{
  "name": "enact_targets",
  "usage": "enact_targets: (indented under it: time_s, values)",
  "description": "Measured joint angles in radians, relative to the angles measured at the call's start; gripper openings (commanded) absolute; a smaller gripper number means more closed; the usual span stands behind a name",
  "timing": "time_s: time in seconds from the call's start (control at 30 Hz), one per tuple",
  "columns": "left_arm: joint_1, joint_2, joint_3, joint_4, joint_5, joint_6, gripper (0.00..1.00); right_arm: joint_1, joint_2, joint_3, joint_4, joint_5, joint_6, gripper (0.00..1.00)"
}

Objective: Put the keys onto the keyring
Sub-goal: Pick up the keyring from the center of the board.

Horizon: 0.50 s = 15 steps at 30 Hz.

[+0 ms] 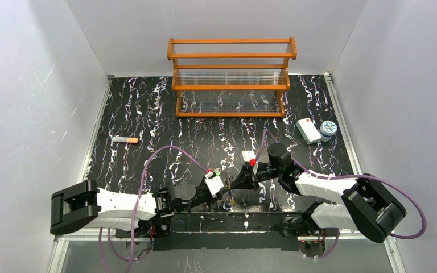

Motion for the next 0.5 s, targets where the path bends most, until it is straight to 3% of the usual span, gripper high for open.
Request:
enact_targets:
  time_s: [0.37,0.5]
  values:
    - [-0.002,0.010,-0.003,0.004,0.018,-0.006,0.00,0.000,0.000,0.000,0.002,0.000,0.000,0.01]
    - [-0.002,0.018,-0.003,0.010,0.020,-0.008,0.00,-0.001,0.000,0.000,0.000,0.000,-0.001,0.01]
